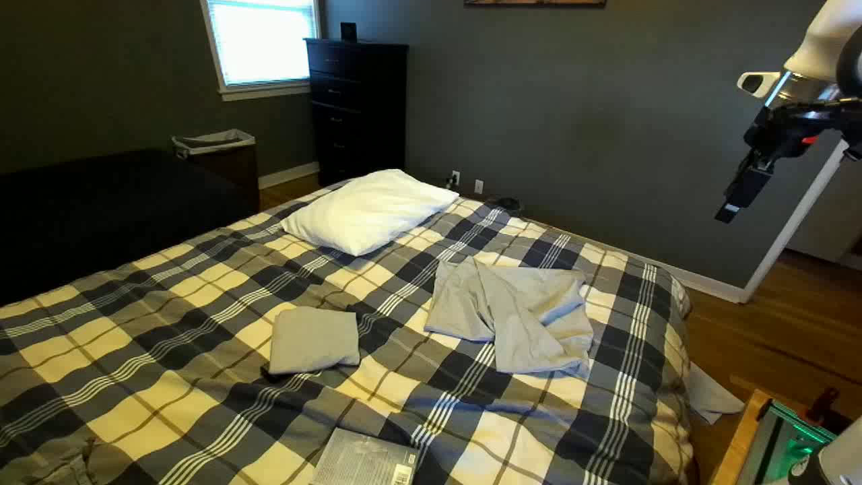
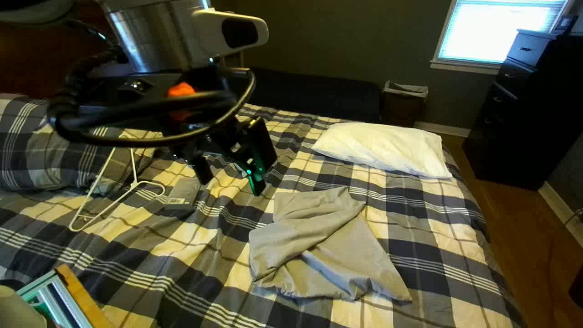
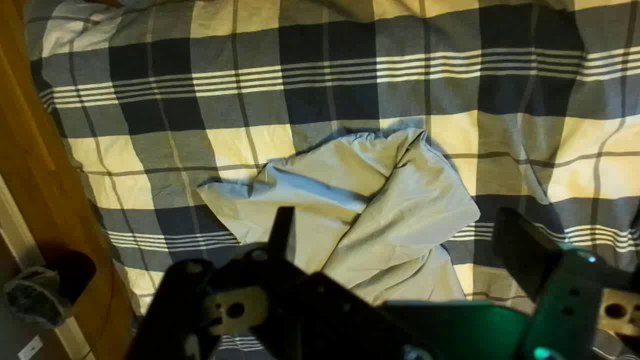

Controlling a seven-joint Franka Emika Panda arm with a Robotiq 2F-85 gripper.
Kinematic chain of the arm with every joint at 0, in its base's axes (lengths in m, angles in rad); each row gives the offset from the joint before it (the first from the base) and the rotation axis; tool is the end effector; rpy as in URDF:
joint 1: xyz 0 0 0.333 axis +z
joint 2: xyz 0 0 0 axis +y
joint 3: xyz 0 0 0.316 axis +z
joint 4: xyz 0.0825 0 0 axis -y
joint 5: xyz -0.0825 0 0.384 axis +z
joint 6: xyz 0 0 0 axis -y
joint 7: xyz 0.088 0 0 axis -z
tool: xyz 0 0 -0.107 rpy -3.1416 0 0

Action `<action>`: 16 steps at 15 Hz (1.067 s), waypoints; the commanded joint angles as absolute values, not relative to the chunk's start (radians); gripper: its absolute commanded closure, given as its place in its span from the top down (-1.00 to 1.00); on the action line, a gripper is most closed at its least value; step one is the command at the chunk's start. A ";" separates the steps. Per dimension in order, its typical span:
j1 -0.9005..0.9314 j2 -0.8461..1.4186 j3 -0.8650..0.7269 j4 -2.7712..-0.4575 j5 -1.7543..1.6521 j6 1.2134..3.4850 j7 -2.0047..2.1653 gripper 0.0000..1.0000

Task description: Completely fold the sheet

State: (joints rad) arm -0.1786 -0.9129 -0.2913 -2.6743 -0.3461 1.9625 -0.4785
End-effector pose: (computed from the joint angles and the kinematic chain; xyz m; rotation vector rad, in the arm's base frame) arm 0.2639 -0.1653 0.5003 2.9504 0.2967 0.1937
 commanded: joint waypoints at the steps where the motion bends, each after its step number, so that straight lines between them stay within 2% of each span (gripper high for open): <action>1: -0.168 -0.915 -0.298 -2.671 -0.353 1.957 -0.472 1.00; 10: -0.168 -0.915 -0.298 -2.671 -0.353 1.957 -0.472 1.00; 16: -0.121 -0.816 -0.206 -2.799 -0.287 2.164 -0.248 1.00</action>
